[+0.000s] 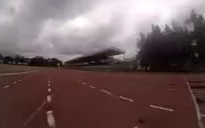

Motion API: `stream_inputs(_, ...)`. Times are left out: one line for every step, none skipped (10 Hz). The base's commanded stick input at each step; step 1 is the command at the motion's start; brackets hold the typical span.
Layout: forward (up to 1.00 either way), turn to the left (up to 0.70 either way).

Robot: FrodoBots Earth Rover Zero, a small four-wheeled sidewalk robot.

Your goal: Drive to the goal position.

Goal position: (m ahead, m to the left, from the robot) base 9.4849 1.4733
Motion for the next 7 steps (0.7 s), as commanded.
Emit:
stream_inputs(0.7, 0.0)
stream_inputs(0.7, 0.0)
stream_inputs(0.7, 0.0)
stream_inputs(0.7, 0.0)
stream_inputs(0.7, 0.0)
stream_inputs(0.7, 0.0)
stream_inputs(0.7, 0.0)
